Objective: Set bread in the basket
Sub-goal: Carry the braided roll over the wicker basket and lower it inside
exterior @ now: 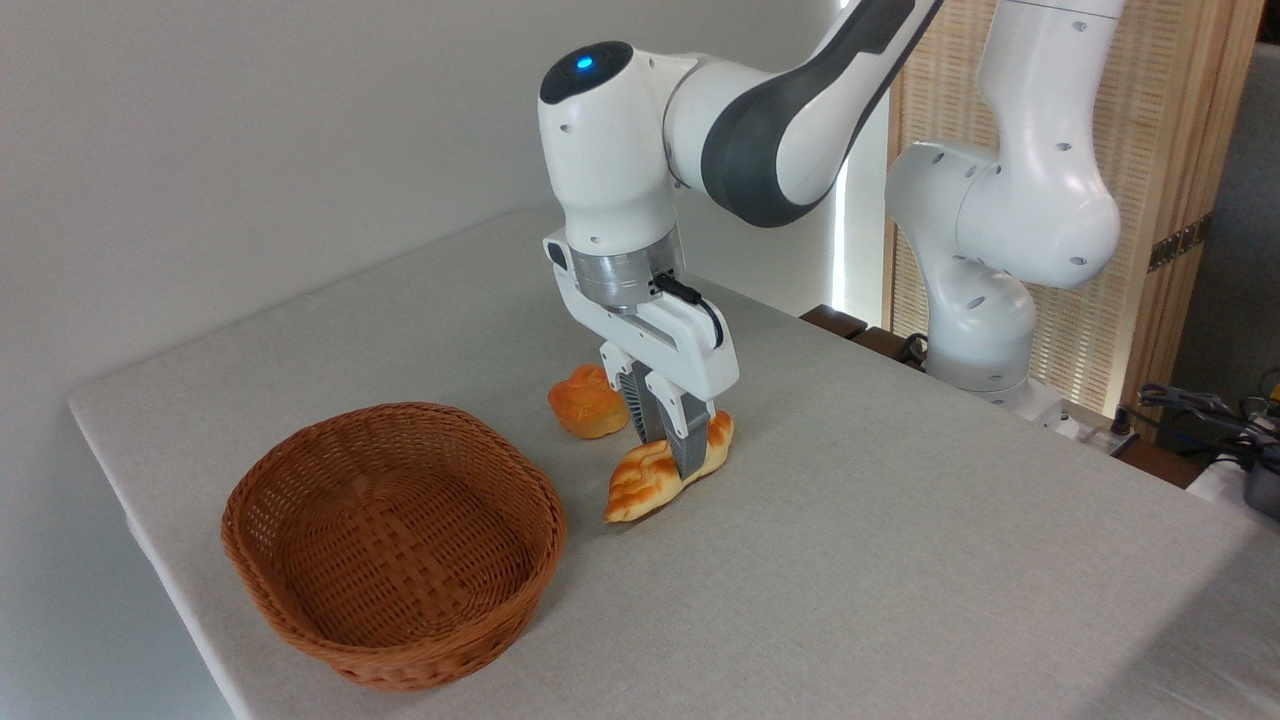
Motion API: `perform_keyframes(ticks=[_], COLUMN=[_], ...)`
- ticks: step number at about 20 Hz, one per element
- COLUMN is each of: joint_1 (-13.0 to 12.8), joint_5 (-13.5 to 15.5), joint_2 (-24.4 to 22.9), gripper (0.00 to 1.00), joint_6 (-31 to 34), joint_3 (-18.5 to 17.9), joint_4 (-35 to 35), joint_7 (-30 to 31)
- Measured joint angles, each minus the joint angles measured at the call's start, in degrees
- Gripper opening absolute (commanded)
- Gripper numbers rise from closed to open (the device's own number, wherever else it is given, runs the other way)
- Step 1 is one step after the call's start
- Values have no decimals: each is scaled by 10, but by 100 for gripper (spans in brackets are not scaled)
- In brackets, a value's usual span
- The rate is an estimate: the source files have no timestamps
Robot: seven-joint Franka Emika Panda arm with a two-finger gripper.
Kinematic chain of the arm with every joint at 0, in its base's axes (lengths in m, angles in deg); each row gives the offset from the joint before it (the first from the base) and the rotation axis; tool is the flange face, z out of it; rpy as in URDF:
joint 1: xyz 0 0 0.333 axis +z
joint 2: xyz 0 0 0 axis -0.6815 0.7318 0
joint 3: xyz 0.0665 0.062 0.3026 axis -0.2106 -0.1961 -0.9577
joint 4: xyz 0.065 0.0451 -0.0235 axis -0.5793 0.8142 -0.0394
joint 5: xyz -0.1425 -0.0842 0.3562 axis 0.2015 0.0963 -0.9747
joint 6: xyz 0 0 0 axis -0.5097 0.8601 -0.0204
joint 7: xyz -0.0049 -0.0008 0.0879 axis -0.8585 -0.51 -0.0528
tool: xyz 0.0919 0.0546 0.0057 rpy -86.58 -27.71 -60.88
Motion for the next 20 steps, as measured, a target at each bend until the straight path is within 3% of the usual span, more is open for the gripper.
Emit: perform_keyframes(ticks=[3,6,9,11,13,17,18,20], joint_1=[0,1,2,2,2,1,1,0], joint_5=[0,0,5,7,8,8,8,8], joint_2=[8,30,66,107,158,238,250,260], gripper=[3,4,8,11,19,30,47,100], joint_6=[71,162,184,168,107,-22,-31,-34], joint_3=[-1,-4,-7,-10,-10,-1,4,9], joint_4=[-49,-150,-260,-329,-375,-393,-394,-395], joint_7=[-10,-45,-58,-69,-80,-96,-96,-96])
